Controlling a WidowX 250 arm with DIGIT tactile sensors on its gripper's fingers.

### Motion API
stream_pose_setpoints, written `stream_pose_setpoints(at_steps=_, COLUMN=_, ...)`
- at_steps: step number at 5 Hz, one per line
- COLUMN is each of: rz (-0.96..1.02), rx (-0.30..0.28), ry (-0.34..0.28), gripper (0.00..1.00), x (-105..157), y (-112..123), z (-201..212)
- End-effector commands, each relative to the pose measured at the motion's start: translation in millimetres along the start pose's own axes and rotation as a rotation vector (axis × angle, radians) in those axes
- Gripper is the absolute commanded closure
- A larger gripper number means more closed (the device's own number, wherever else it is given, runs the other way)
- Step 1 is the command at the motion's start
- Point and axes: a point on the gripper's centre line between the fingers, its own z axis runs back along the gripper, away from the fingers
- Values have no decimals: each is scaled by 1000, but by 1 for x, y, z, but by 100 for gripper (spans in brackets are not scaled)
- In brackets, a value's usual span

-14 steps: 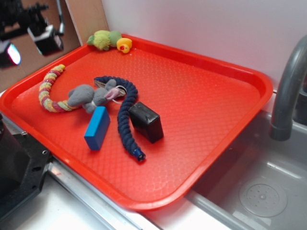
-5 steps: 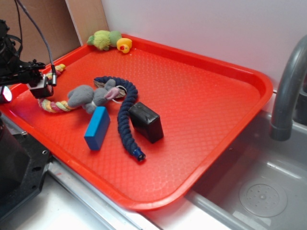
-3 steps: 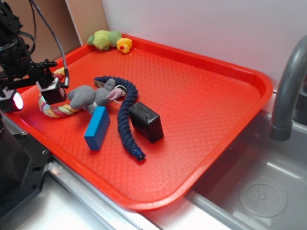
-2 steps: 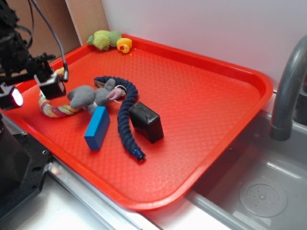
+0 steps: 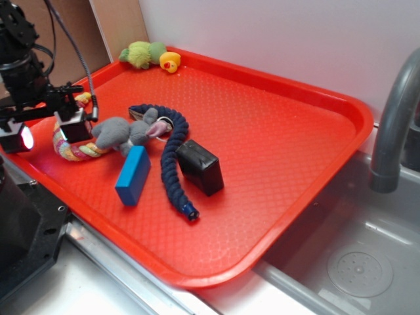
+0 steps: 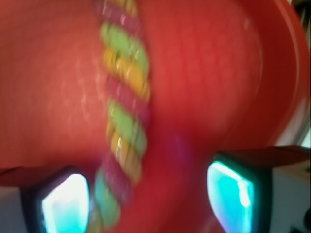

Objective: Grab the multicolored rope.

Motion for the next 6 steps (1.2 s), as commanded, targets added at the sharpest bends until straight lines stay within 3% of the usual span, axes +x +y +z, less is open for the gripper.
stream_pose_setpoints(at_steps=1, rz=28, rx=61, ry=-18, gripper=100, x=7, y=-2, z=-25)
stream_pose_setpoints(at_steps=3, rz=7, rx=-2, ry=9, gripper=100, x=-4, y=-1, z=-13)
stream_pose_setpoints(at_steps=4, rz=-45, rx=-72, ry=41, gripper=100, x=-8, y=-4, z=7)
stream_pose_setpoints(at_steps=5, rz=-156, rx=-143, ry=8, gripper=100, x=-13, y=-20, z=46)
stream_pose_setpoints(at_steps=6, rz=-282, rx=-169, ry=-101, gripper=100, x=-19, y=-50, z=95)
